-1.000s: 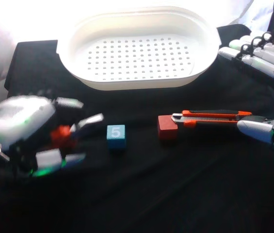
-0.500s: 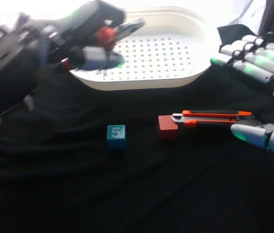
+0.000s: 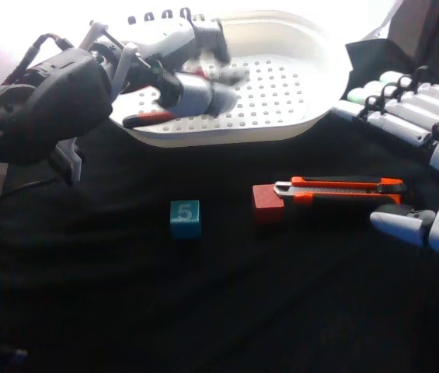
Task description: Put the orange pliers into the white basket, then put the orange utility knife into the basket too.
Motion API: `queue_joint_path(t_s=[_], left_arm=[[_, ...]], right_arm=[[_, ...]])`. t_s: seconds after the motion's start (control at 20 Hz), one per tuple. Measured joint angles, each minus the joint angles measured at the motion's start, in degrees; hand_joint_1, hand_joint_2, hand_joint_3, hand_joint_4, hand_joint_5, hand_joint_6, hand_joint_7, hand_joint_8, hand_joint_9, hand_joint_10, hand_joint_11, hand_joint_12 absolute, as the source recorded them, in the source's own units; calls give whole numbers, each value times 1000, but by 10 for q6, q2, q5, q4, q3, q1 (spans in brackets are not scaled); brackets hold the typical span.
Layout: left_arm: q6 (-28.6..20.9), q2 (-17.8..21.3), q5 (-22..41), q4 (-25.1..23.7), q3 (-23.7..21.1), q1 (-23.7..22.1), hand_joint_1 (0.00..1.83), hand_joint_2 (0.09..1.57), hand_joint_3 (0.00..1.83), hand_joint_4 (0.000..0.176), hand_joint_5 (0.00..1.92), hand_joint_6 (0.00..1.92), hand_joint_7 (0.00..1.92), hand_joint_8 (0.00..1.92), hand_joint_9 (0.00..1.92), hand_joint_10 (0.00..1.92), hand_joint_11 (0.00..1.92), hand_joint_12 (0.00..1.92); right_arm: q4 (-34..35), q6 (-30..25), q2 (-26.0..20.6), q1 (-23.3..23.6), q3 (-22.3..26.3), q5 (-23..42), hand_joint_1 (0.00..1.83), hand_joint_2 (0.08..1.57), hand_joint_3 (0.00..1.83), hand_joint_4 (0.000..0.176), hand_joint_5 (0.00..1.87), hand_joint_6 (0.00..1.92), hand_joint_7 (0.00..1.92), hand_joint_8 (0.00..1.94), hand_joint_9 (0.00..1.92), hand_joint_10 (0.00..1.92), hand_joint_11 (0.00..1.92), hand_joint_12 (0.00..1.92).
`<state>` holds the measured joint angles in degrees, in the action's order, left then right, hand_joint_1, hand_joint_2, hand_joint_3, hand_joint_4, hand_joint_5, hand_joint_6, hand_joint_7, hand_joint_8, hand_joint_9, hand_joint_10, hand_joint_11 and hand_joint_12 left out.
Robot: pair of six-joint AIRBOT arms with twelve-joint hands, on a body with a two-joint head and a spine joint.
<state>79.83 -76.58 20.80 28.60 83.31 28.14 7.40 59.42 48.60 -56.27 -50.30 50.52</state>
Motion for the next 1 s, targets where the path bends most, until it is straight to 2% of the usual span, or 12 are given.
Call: queue_joint_path(t_s=[0.1, 0.15, 0.4, 0.45, 0.5, 0.55, 0.6, 0.65, 0.8, 0.85, 0.9, 1.0], left_arm=[[-1, 4, 11, -5, -6, -1, 0, 1113, 0, 113, 2, 1, 0, 0, 0, 0, 0, 0], [-2, 7, 16, -8, -11, -1, 0, 1148, 0, 102, 2, 1, 0, 0, 0, 0, 0, 0], [-109, 105, 132, -108, -118, 52, 273, 1458, 23, 30, 256, 103, 86, 24, 0, 0, 0, 0], [-112, 153, 184, -120, -167, 93, 609, 1437, 38, 0, 420, 236, 265, 62, 172, 101, 0, 691], [-116, 183, 218, -120, -196, 121, 812, 1419, 30, 0, 455, 1433, 451, 129, 325, 215, 0, 1210], [-114, 221, 273, -126, -236, 166, 899, 1425, 7, 0, 458, 1673, 605, 200, 510, 389, 0, 1570], [-115, 241, 314, -123, -261, 193, 940, 1413, 6, 0, 475, 1697, 712, 334, 548, 859, 215, 1757], [-118, 280, 439, -128, -320, 276, 1103, 1357, 0, 0, 429, 1663, 714, 1530, 802, 1277, 697, 1724], [-134, 283, 515, -132, -349, 338, 1078, 1375, 0, 0, 412, 1751, 671, 1527, 774, 1119, 706, 1476], [-139, 283, 532, -132, -356, 358, 1077, 1378, 0, 0, 401, 1753, 669, 1540, 778, 1097, 698, 1438], [-146, 282, 560, -118, -363, 380, 1084, 1382, 1, 0, 376, 1769, 676, 1541, 773, 1085, 671, 1487], [-150, 282, 613, -86, -370, 410, 894, 1464, 2, 0, 403, 1805, 697, 855, 752, 1068, 554, 1572]], right_arm=[[1, 0, 8, 0, -7, -11, 596, 1238, 0, 14, 0, 0, 37, 7, 92, 17, 7, 306], [2, 0, 14, 0, -12, -20, 578, 1244, 0, 37, 0, 0, 30, 2, 87, 10, 1, 413], [3, -4, 51, 10, -42, -61, 618, 1249, 5, 0, 44, 14, 98, 1, 155, 24, 0, 884], [4, -4, 60, 17, -50, -73, 614, 1253, 6, 0, 59, 18, 119, 8, 170, 29, 0, 886], [8, -4, 64, 19, -54, -76, 605, 1260, 4, 0, 87, 17, 152, 11, 195, 35, 0, 909], [15, -4, 70, 19, -59, -80, 596, 1268, 3, 0, 105, 13, 171, 8, 206, 34, 0, 877], [20, -4, 75, 19, -62, -83, 596, 1274, 4, 0, 114, 14, 171, 6, 207, 33, 0, 869], [28, -4, 89, 19, -70, -94, 584, 1301, 3, 0, 140, 9, 210, 9, 236, 38, 0, 721], [42, -2, 96, 19, -81, -107, 686, 1301, 0, 0, 300, 49, 404, 58, 393, 123, 0, 1206], [51, 0, 99, 20, -85, -110, 733, 1310, 0, 0, 414, 81, 535, 176, 346, 627, 0, 1488], [59, 1, 104, 22, -97, -115, 1002, 1357, 0, 0, 453, 1364, 650, 1264, 429, 1294, 223, 1711], [69, 16, 114, 37, -108, -111, 1097, 1320, 0, 0, 529, 1878, 757, 1882, 764, 1885, 678, 1913]])
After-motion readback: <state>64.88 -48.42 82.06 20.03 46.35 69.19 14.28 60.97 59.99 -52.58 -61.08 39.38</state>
